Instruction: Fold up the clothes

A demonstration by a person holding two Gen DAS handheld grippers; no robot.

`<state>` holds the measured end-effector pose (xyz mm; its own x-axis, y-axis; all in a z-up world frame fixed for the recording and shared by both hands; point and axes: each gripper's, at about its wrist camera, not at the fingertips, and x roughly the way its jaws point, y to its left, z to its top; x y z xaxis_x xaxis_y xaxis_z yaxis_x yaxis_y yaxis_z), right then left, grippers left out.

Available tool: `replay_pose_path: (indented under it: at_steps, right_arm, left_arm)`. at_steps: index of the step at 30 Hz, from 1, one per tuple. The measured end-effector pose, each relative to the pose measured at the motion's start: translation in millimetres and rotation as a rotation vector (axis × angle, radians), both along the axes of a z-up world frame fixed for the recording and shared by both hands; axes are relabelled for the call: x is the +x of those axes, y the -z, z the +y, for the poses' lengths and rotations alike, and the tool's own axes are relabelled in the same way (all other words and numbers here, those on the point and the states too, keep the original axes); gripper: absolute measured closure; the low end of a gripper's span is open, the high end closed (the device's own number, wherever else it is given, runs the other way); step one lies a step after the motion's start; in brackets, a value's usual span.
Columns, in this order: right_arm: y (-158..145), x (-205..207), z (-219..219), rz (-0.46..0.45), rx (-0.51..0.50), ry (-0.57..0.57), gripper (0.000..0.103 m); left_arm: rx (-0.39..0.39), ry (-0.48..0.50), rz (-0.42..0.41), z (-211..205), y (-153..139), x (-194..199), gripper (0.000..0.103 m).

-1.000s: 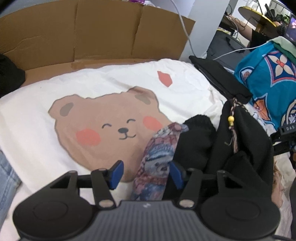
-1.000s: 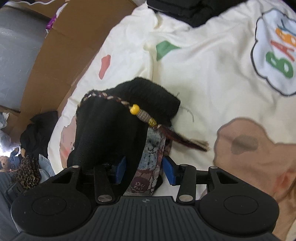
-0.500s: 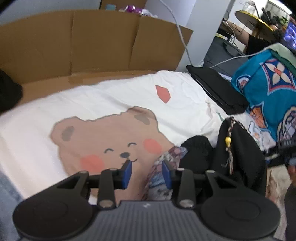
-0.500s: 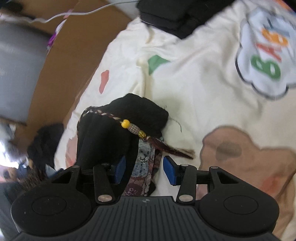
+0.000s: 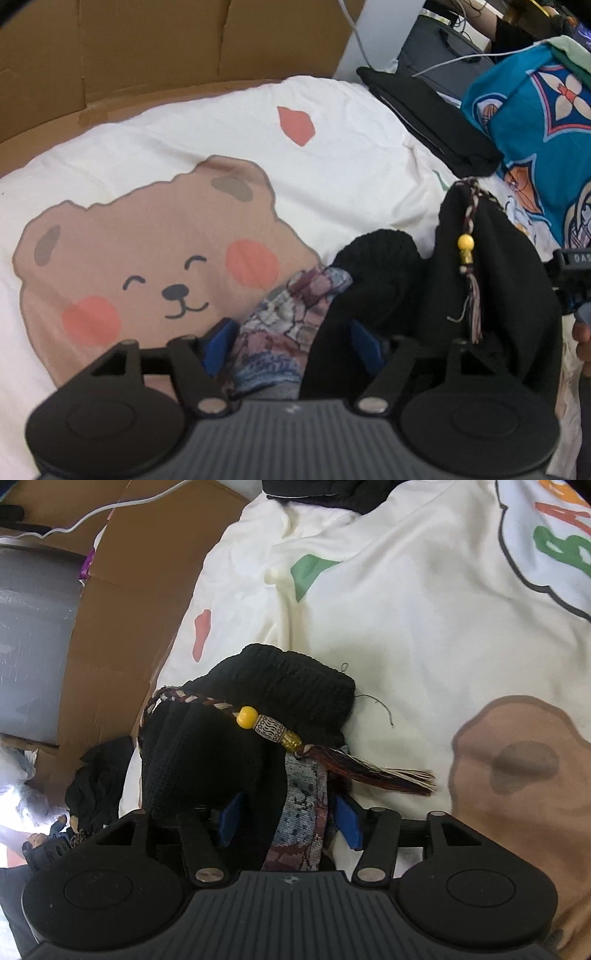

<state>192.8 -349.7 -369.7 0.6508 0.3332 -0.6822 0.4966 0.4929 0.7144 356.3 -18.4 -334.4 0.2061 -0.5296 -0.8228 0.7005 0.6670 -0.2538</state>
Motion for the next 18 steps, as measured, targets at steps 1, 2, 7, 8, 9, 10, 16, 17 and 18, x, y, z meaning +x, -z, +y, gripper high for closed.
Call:
replay_pose_path:
  at_steps: [1, 2, 7, 8, 9, 10, 16, 17, 18]
  right_arm:
    - [1, 2, 1, -0.005, -0.003, -0.001, 0.040]
    - [2, 3, 3, -0.010, -0.007, -0.001, 0.038]
    - [1, 8, 10, -0.017, -0.035, 0.004, 0.035]
    - [0, 8, 11, -0.017, -0.035, 0.001, 0.043]
    - [-2, 9, 9, -0.022, -0.029, -0.012, 0.049]
    - [-3, 9, 8, -0.026, -0.024, -0.026, 0.070]
    - [-28, 3, -2, -0.040, -0.102, -0.091, 0.097]
    - [-33, 1, -4, -0.052, -0.118, -0.096, 0.097]
    - [-38, -1, -7, -0.063, -0.134, -0.100, 0.098]
  left_arm:
    - [0.007, 0.000, 0.006, -2, 0, 1, 0.028]
    - [0.014, 0.001, 0.011, -4, 0, 2, 0.026]
    - [0.065, 0.028, 0.016, -17, -2, 1, 0.026]
    - [0.079, 0.045, 0.008, -19, -4, -1, 0.031]
    - [0.079, 0.053, 0.009, -18, -5, -2, 0.042]
    - [0.075, 0.051, 0.013, -16, -7, -3, 0.048]
    - [0.038, 0.053, -0.015, -2, -24, -21, 0.091]
    - [0.029, 0.050, -0.032, 1, -29, -25, 0.092]
    - [0.017, 0.044, -0.046, 5, -34, -28, 0.093]
